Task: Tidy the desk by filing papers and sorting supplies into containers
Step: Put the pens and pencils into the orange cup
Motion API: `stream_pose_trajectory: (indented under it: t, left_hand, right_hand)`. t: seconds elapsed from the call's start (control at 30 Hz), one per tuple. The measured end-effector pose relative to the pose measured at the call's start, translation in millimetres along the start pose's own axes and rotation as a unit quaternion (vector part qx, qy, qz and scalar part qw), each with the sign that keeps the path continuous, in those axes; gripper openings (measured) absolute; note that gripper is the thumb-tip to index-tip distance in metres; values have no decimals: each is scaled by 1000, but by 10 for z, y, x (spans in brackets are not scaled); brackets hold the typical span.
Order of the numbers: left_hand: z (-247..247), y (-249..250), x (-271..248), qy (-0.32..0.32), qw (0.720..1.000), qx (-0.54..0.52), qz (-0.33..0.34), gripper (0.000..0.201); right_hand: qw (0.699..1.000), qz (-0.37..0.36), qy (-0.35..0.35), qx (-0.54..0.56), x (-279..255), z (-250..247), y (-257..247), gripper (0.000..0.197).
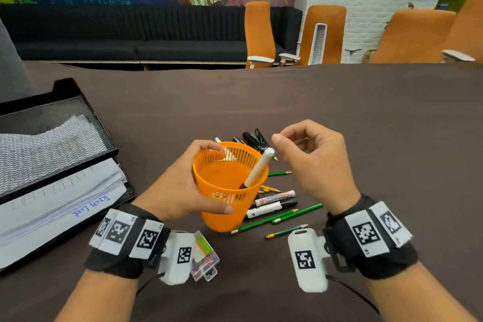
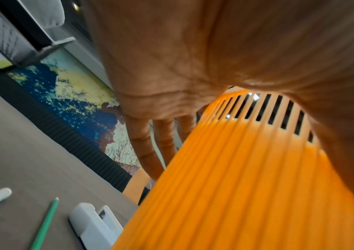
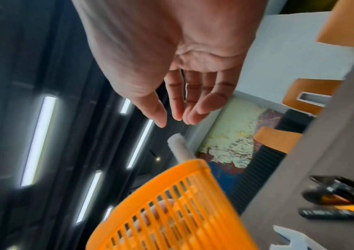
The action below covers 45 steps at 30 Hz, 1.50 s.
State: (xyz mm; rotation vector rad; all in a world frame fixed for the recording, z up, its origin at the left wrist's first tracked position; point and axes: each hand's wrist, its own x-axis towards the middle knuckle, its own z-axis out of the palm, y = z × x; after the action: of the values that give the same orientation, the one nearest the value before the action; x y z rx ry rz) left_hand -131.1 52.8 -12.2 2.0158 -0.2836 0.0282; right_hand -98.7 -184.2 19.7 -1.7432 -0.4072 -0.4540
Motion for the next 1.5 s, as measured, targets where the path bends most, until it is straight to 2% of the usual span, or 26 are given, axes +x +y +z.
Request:
stream_pose_trajectory:
  t: [0.1,0.17,0.2,0.23,0.27,0.3,0.43,0.5,0.53,0.6,0.67,0.77,0.83,0.9,0.97,1.03,1.13,1.23,1.27,1.3,1.33,1.37,1.43,1.5]
  left_hand:
    - [-140,-52,-2,43,999,7,-12,103]
    - [-199,-59,-14,71,997,14,-20,103]
    - [-221,-59,-18,80,996,19,-23,103]
    - [-237,-63,-22,85,996,22,-24,103]
    - [-251,-63,-26,87,996,25,-24,103]
    - [-263,-68,-27,87,996,26,-25,103]
    - [-262,-107,-18,83,995,30,-36,102]
    - [-236,-130,-8,78,996,31,-38,101]
    - [-221,-138,-4,74,996,33,-41,101]
    - [-184,-168,6,70,996,38,-47,99]
    - [-153,-184,18,67,995,47,-57,97]
    - [-114,-216,42,66,993,62,-68,98]
    - [-96,-231,54,69,993,68,-71,99]
    - [-75,-231,60,71,992,78,-71,100]
    - [-49,-210,58,69,992,85,-69,102]
    - [-28,-191,59,62,992,82,-67,104]
    - [-26,-165,58,52,993,84,-69,105]
    - [-75,-180,43,61,990,101,-82,103]
    - [-93,-193,39,64,988,107,-87,102]
    - [-112,-207,38,68,987,110,-91,101]
    - [-128,-217,37,72,987,111,-93,101]
    - [-141,-224,41,75,987,109,-94,101]
    - [-160,-230,48,80,987,104,-90,102]
    - [-169,-229,56,81,987,103,-90,102]
  right_hand:
    - [998,62,1,-21,65,38,325,20]
    - [979,101,-71,-162,59,92,650,20]
    - [944,123,-149,-267,37,127,789,15]
    - [890,142,-231,-367,1,153,884,10]
    - [834,149,-289,-445,-23,163,943,14]
    - [795,150,-323,-491,-30,156,960,20]
    - [703,106,-381,-591,20,115,934,26]
    - [679,101,-397,-609,5,93,973,21]
    - [681,101,-397,-607,7,66,981,19]
    - [722,103,-378,-571,57,-41,946,10]
    - [801,98,-323,-495,186,-166,837,6]
    - [926,61,-196,-318,366,-273,454,11]
    - [974,58,-122,-184,435,-258,122,14]
    - [989,66,-96,-94,459,-178,-138,14]
    - [990,64,-113,-61,445,-28,-261,14]
    - [987,49,-142,-49,409,141,-285,6]
    - [991,35,-120,-44,408,290,-168,12]
    - [989,80,-103,-71,472,346,149,9]
    - [980,89,-129,-126,495,360,312,13]
    - [957,95,-179,-209,518,373,496,13]
    - [913,102,-249,-308,514,397,647,9]
    - [853,109,-317,-400,488,422,768,6]
    - [745,106,-396,-526,415,464,963,24]
    - [685,91,-412,-594,361,488,1043,33]
